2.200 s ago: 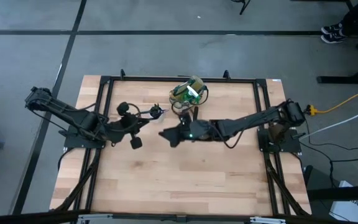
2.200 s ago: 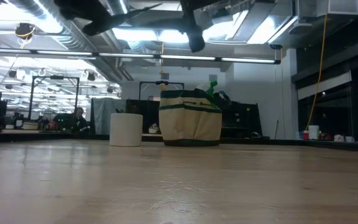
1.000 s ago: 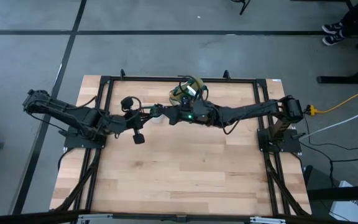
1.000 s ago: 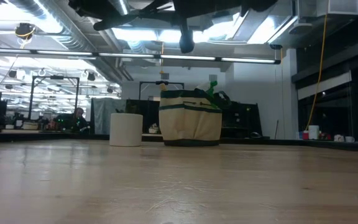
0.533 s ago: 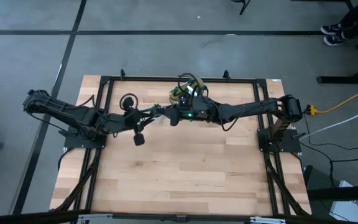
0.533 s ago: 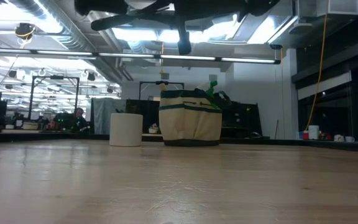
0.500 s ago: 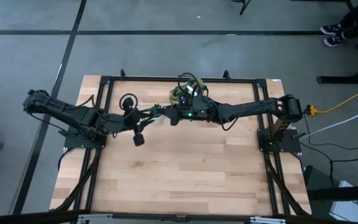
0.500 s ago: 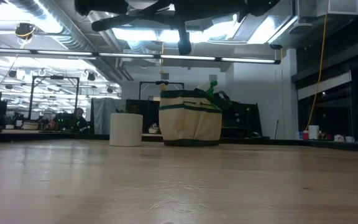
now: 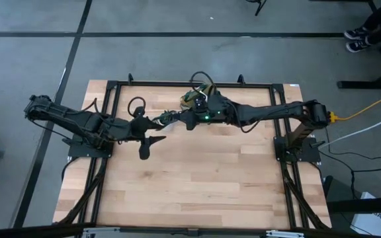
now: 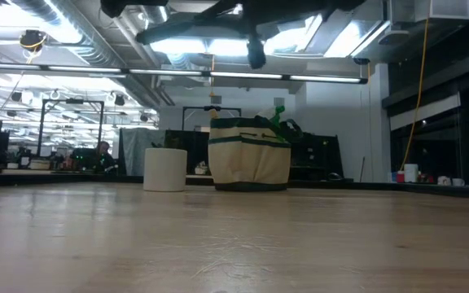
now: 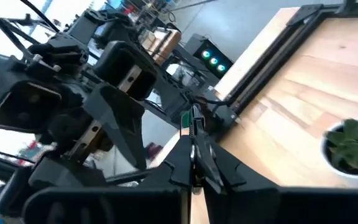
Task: Pick & Place Garden tools in Gardening bag
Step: Put the shear scissors into the gardening bag
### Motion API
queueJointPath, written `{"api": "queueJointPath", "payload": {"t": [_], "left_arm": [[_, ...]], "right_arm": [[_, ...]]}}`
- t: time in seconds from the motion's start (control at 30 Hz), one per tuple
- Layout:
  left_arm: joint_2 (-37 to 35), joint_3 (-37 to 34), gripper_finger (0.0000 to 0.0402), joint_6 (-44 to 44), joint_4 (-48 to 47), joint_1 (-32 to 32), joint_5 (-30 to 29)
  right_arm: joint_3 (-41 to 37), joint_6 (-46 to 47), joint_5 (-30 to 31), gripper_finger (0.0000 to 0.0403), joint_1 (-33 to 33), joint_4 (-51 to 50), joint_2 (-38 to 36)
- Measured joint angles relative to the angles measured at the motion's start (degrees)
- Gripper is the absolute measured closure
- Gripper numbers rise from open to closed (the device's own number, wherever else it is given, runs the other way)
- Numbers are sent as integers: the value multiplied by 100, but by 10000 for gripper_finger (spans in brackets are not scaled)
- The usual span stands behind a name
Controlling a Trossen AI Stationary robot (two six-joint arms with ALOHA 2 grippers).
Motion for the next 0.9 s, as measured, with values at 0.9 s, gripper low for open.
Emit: {"api": "queueJointPath", "payload": {"t": [0.9], "left_arm": [[0, -9, 222, -3, -138, 4, -192]], "right_arm": [[0, -812, -41, 385, -844, -3079, -1933]]}}
